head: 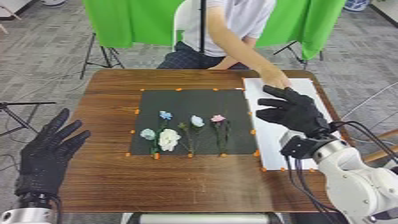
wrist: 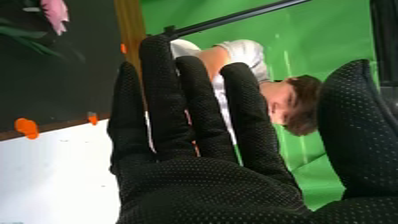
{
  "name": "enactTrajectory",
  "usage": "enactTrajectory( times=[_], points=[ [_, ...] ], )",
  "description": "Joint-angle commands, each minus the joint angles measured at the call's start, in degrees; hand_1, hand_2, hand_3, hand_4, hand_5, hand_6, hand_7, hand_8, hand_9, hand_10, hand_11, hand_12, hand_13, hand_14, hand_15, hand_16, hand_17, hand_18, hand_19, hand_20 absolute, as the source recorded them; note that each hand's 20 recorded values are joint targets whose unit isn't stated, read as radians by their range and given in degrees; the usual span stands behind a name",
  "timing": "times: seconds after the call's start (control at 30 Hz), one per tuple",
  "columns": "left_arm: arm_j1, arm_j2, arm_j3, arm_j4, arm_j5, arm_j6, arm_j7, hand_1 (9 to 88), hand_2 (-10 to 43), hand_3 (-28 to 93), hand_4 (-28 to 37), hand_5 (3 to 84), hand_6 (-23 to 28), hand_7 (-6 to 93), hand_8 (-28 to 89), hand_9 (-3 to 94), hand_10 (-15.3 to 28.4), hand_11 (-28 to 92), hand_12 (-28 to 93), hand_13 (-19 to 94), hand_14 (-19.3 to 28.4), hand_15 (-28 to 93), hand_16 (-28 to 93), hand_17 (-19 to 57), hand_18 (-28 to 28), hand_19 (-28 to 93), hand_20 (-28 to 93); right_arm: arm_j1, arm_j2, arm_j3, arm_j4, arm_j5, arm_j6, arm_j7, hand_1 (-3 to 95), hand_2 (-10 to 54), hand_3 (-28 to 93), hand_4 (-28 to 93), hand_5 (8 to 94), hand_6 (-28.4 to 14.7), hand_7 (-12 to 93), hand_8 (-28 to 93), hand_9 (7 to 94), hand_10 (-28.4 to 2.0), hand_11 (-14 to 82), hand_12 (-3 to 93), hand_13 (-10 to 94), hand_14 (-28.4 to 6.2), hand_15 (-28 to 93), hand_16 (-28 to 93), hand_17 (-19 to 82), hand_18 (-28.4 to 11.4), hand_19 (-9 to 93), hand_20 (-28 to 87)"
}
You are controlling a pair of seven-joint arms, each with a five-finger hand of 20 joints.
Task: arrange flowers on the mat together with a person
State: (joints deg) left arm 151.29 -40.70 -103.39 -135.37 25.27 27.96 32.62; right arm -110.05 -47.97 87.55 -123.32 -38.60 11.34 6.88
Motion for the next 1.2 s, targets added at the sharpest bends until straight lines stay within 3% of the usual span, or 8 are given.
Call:
enactTrajectory(
  times=[0.03, 0.27, 0.37, 0.53, 0.73, 0.93, 1.13, 1.2],
  points=[
    [0.22, -1.12, 0.25, 0.22, 0.82, -0.14, -1.13, 17.4, 8.0, 75, -28.3, 29.9, 4.0, 9.9, -8, 28.5, 14.3, 17, 13, 21, 21.2, 42, -4, -9.9, 18.1, 36, 16, -1.01, -0.30, 0.43, 0.09, 0.57, -1.10, -0.16, 24.5, 4.2, 75, -24, 46.9, -1.9, 14, -11, 48.1, -18.7, 13.7, 15.3, 43, -18.6, 44, 10, 12, -22.2, 58, 12],
    [0.43, -1.11, 0.64, 0.23, 0.54, 0.13, -0.31, 17.6, 8.1, 75, -28.3, 29.9, 4.0, 10.0, -8, 28.5, 14.3, 17, 13, 21, 21.2, 42, -4, -9.9, 18.0, 36, 16, -0.58, 0.01, -0.21, 0.23, 0.96, -1.25, -0.39, 23.7, 4.4, 74, -25, 47.1, -1.9, 14, -12, 48.1, -18.7, 13.9, 15.4, 43, -18.4, 45, 10, 11, -22.4, 57, 12],
    [0.00, -1.56, 0.40, 0.26, 1.18, -0.29, -1.34, 17.6, 8.2, 75, -28.3, 29.9, 4.1, 10.1, -8, 28.5, 14.3, 17, 13, 21, 21.2, 42, -4, -9.9, 17.9, 36, 16, -0.89, 0.00, -0.18, 0.07, 0.88, -0.89, -0.45, 23.7, 4.5, 74, -25, 47.1, -1.9, 14, -11, 48.2, -18.7, 13.9, 15.4, 43, -18.5, 45, 10, 11, -22.4, 57, 12],
    [-0.03, -0.95, 0.56, 0.37, 0.74, -0.06, -0.69, 17.7, 8.2, 75, -28.3, 30.0, 4.1, 10.1, -8, 28.6, 14.4, 17, 13, 21, 21.3, 43, -4, -9.9, 17.7, 36, 16, -0.13, 0.39, -1.06, 0.33, 1.07, -0.95, -0.78, 23.7, 4.5, 74, -25, 47.3, -1.9, 14, -12, 48.3, -18.7, 13.9, 15.4, 43, -18.5, 45, 10, 11, -22.5, 57, 12],
    [-0.89, -1.73, 1.03, 0.55, 1.57, -0.67, -1.37, 17.8, 8.3, 74, -28.3, 30.0, 4.2, 10.2, -8, 28.7, 14.4, 17, 13, 21, 21.5, 43, -4, -9.9, 17.7, 36, 16, 0.74, 0.70, -1.50, 0.46, 1.26, -0.97, -0.85, 23.4, 4.5, 74, -25, 47.3, -1.9, 14, -12, 48.3, -18.8, 14.0, 15.4, 43, -18.4, 45, 10, 11, -22.6, 57, 12],
    [-1.13, -0.72, 1.04, 0.76, 0.80, -0.29, -0.39, 17.7, 8.3, 75, -28.3, 30.0, 4.2, 10.0, -8, 28.7, 14.4, 17, 13, 20, 21.6, 43, -4, -10.0, 17.7, 36, 16, 1.60, 1.07, -2.19, 0.67, 1.40, -1.16, -1.13, 23.6, 4.5, 74, -25, 47.4, -1.9, 14, -12, 48.4, -18.7, 14.0, 15.3, 43, -18.5, 45, 10, 11, -22.6, 57, 12],
    [-2.33, -2.34, 1.45, 0.92, 2.39, -1.02, -2.39, 17.7, 8.3, 75, -28.3, 30.0, 4.1, 10.1, -8, 28.7, 14.3, 17, 13, 20, 21.6, 43, -4, -9.9, 17.6, 36, 16, 1.56, 0.94, -2.37, 0.70, 1.28, -1.48, -0.74, 23.6, 4.6, 73, -25, 47.3, -1.8, 14, -12, 48.4, -18.8, 14.1, 15.4, 43, -18.5, 45, 10, 11, -22.6, 57, 13],
    [-2.17, -2.21, 1.55, 0.88, 2.37, -0.99, -2.27, 17.6, 8.3, 75, -28.3, 30.0, 4.1, 10.1, -8, 28.6, 14.4, 17, 13, 20, 21.6, 43, -4, -9.9, 17.6, 36, 16, 1.16, 0.95, -2.14, 0.61, 1.29, -1.71, -0.71, 23.5, 4.6, 74, -25, 47.4, -1.8, 14, -12, 48.4, -18.8, 14.1, 15.4, 43, -18.4, 45, 10, 11, -22.6, 57, 13]
  ],
)
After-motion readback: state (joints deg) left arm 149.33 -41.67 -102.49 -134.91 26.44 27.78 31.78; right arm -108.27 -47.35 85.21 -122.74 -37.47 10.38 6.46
